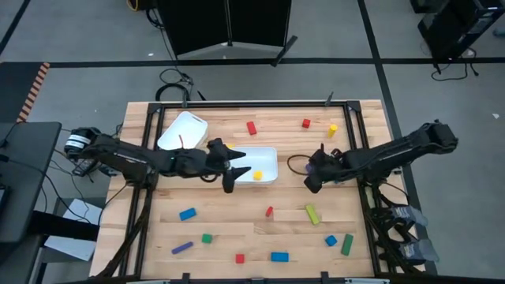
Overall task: Sort blocks by size
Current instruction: Put the top violet large block into the top white bin
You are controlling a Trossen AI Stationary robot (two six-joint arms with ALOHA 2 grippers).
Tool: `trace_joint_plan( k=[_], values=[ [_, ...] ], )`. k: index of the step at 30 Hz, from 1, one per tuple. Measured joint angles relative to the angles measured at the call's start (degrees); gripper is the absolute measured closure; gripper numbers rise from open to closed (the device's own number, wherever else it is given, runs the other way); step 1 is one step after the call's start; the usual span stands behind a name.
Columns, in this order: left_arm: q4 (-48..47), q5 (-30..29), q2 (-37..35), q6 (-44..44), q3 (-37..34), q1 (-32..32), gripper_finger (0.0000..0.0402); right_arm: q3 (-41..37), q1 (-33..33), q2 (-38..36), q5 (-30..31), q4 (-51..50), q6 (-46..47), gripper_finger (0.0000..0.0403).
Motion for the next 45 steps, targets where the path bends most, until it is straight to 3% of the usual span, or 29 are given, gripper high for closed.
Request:
trace_joint_plan(
  k=[8,14,20,25,27,33,35,38,41,45],
  values=[
    [2.05,-0.07,-7.67,1.16,-4.21,-2.12,0.0120,0.02,-1.23,8.89,-1.79,2.18,2.48,0.0144],
    [4.06,-1.65,-13.84,1.23,-8.85,-3.95,0.0120,-0.32,-2.96,14.23,-3.32,6.39,2.71,0.0152],
    [4.30,-2.59,-18.65,1.25,-11.33,-5.07,0.0120,-1.40,-4.82,18.27,-6.35,10.67,3.72,0.0201],
    [3.77,-2.83,-20.87,1.26,-12.23,-6.03,0.0120,-1.19,-5.05,17.27,-6.61,11.64,3.51,0.0296],
    [4.09,-2.82,-21.34,1.22,-12.15,-6.27,0.0120,-1.33,-5.20,15.77,-3.49,11.02,3.39,0.0337],
    [4.47,-4.59,-23.05,-1.82,-12.13,-6.26,0.0120,3.56,-7.37,9.82,9.59,11.54,0.59,0.0334],
    [5.35,-4.62,-23.94,-1.92,-12.11,-6.22,0.0120,6.60,-8.50,9.05,13.98,17.15,-5.03,0.0334],
    [8.47,-4.64,-25.44,-1.53,-12.13,-6.20,0.0120,10.66,-10.97,10.67,14.52,34.56,-18.50,0.0334],
    [12.44,-4.64,-27.48,1.05,-12.13,-6.20,0.0120,14.21,-13.97,16.33,9.45,53.16,-29.16,0.0334],
    [16.93,-4.57,-31.24,4.48,-12.04,-6.20,0.0120,22.19,-17.00,28.28,1.42,66.62,-34.12,0.0334]
  ],
)
